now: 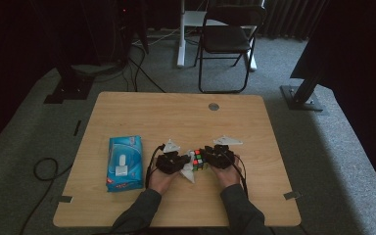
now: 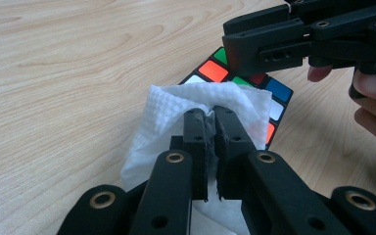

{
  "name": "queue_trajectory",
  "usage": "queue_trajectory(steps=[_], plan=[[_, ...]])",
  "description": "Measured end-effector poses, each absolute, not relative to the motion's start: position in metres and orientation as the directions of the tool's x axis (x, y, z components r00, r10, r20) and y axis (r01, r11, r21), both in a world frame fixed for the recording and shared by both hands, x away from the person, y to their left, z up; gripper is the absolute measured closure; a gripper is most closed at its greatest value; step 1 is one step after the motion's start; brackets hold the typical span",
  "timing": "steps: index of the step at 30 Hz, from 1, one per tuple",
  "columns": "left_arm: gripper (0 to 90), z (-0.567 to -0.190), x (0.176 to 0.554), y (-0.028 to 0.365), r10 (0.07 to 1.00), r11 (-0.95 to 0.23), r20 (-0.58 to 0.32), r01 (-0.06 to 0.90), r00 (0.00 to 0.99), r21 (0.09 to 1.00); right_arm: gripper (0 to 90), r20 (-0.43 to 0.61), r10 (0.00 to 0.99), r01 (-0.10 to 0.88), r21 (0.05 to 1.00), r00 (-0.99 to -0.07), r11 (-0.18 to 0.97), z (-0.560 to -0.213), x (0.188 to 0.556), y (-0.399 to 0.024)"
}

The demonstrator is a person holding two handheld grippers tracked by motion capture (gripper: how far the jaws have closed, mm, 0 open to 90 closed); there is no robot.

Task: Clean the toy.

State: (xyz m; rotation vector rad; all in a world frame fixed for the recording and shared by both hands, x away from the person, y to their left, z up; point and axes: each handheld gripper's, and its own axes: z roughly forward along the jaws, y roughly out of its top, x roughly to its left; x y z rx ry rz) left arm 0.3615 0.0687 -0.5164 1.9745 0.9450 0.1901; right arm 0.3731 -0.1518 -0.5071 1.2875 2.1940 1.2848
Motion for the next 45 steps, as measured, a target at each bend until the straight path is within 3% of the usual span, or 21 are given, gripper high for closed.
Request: queue_trajectory(steps=[13,21,35,45], plan=[[85.4,-0.536,0.365,0.069,0.697,-0.304,-0.239,0.581,0.676,0.756,68.1,0.180,0.812,0.552,0.810,-0.555,0.198,-0.507,0.373,-0.152],[85.5,-0.546,0.370,0.065,0.708,-0.351,-0.200,0.583,0.677,0.733,68.2,0.181,0.813,0.553,0.810,-0.554,0.197,-0.507,0.373,-0.152],[85.3,-0.544,0.370,0.065,0.707,-0.359,-0.198,0.586,0.679,0.726,68.1,0.182,0.811,0.552,0.810,-0.557,0.198,-0.508,0.373,-0.152],[85.0,-0.524,0.360,0.070,0.684,-0.330,-0.205,0.547,0.700,0.770,68.0,0.184,0.809,0.553,0.810,-0.558,0.197,-0.508,0.373,-0.153]])
